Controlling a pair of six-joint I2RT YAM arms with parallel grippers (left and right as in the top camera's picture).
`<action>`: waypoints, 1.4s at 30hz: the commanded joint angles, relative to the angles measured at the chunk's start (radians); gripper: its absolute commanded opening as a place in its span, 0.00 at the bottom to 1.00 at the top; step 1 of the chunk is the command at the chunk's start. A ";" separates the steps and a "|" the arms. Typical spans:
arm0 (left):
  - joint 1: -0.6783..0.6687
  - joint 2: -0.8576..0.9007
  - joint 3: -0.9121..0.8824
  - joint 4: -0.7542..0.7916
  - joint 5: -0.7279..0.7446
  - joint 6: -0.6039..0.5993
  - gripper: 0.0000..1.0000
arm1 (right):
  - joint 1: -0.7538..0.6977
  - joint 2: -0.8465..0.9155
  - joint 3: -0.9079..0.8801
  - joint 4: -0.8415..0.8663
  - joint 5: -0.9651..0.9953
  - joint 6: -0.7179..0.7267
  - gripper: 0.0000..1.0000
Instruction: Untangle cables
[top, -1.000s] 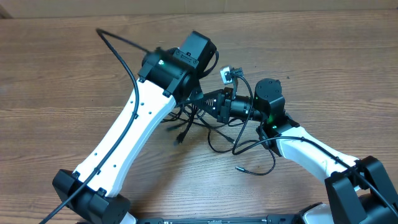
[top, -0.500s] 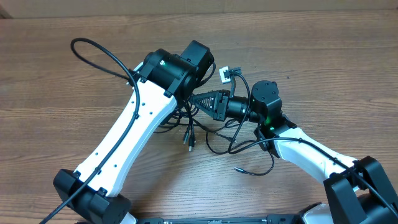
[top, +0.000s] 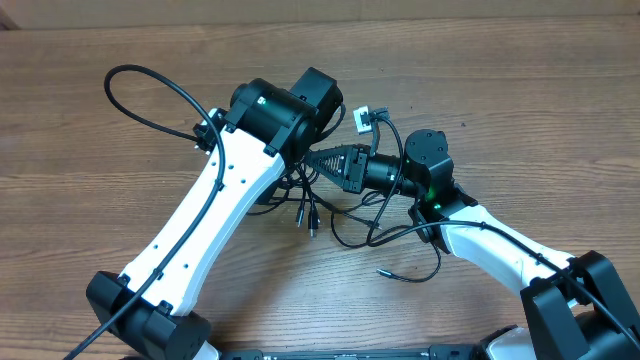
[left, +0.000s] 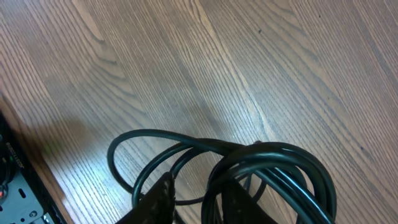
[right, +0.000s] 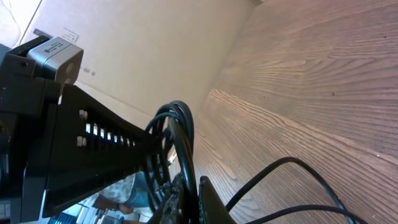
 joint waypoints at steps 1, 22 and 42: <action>0.007 0.002 0.002 -0.010 -0.061 -0.011 0.27 | -0.010 -0.010 0.003 0.003 0.026 0.003 0.04; 0.007 0.002 0.002 0.209 -0.057 0.881 0.04 | -0.010 -0.010 0.003 -0.008 0.015 -0.165 0.40; 0.003 0.002 0.002 0.278 0.438 1.454 0.04 | -0.010 -0.010 0.003 -0.141 0.247 -0.715 0.61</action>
